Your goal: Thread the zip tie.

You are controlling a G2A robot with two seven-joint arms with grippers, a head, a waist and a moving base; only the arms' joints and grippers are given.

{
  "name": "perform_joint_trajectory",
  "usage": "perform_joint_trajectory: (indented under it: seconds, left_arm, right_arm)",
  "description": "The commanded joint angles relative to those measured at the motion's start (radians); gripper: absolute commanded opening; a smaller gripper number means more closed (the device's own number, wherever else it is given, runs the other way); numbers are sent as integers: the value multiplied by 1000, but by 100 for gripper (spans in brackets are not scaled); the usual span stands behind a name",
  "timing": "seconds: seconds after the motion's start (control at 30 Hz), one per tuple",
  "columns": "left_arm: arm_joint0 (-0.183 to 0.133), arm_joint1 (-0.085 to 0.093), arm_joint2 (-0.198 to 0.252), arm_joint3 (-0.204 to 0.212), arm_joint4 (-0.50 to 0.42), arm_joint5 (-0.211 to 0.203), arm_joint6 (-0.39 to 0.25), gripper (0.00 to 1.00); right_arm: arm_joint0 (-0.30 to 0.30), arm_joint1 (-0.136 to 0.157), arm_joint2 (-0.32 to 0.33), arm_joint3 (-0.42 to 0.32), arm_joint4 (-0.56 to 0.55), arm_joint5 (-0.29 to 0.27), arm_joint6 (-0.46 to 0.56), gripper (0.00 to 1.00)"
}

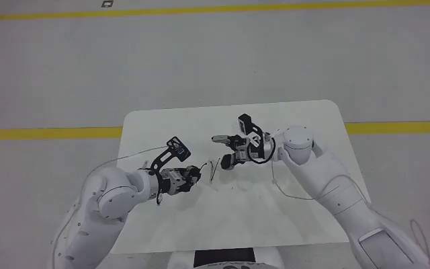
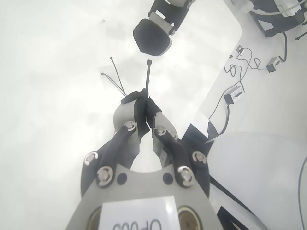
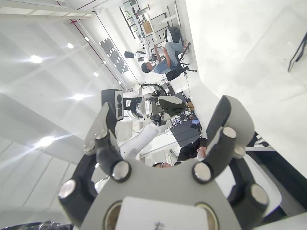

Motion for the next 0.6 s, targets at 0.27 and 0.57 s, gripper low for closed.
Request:
perform_joint_trajectory:
  seconds: [0.27,0.57]
  left_arm:
    - [0,0,0,0,0,0,0,0]
    - [0,0,0,0,0,0,0,0]
  right_arm:
    - [-13,-1,-4,-16,1,-18,-7,17]
    - [-14,-4,-16,-25,-13,-61,8,19]
